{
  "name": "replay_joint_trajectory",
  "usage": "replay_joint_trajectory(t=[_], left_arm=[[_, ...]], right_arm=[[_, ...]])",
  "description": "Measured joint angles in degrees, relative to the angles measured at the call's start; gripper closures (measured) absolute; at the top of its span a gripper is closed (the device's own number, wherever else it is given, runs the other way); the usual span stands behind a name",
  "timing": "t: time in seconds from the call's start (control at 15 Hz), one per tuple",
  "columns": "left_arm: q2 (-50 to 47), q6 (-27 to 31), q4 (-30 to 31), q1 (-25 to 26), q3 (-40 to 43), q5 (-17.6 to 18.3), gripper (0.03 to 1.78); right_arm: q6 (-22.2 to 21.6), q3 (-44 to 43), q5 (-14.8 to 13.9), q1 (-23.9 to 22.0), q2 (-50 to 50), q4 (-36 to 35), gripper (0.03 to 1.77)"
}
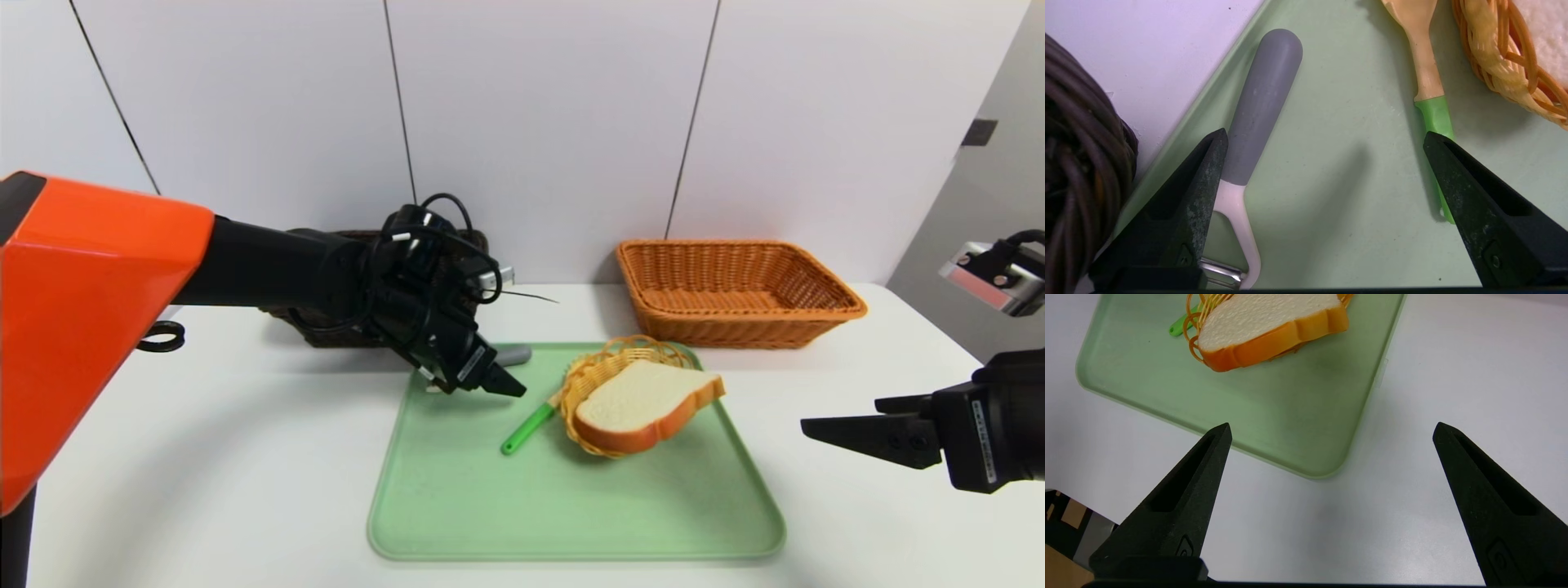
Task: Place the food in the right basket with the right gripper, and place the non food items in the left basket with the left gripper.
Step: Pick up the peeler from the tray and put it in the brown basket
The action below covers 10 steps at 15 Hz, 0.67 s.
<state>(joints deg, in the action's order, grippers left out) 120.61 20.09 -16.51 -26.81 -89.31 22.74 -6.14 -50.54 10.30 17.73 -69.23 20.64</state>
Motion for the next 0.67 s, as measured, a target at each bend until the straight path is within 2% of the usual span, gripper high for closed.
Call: replay_joint_trajectory(t=[0.67], left_arm=[[0.7,0.7,0.1,-0.1,1.5,-0.3,0.12]], right_arm=[[0.0,0.0,0.0,0.0,0.0,-0.1,0.1]])
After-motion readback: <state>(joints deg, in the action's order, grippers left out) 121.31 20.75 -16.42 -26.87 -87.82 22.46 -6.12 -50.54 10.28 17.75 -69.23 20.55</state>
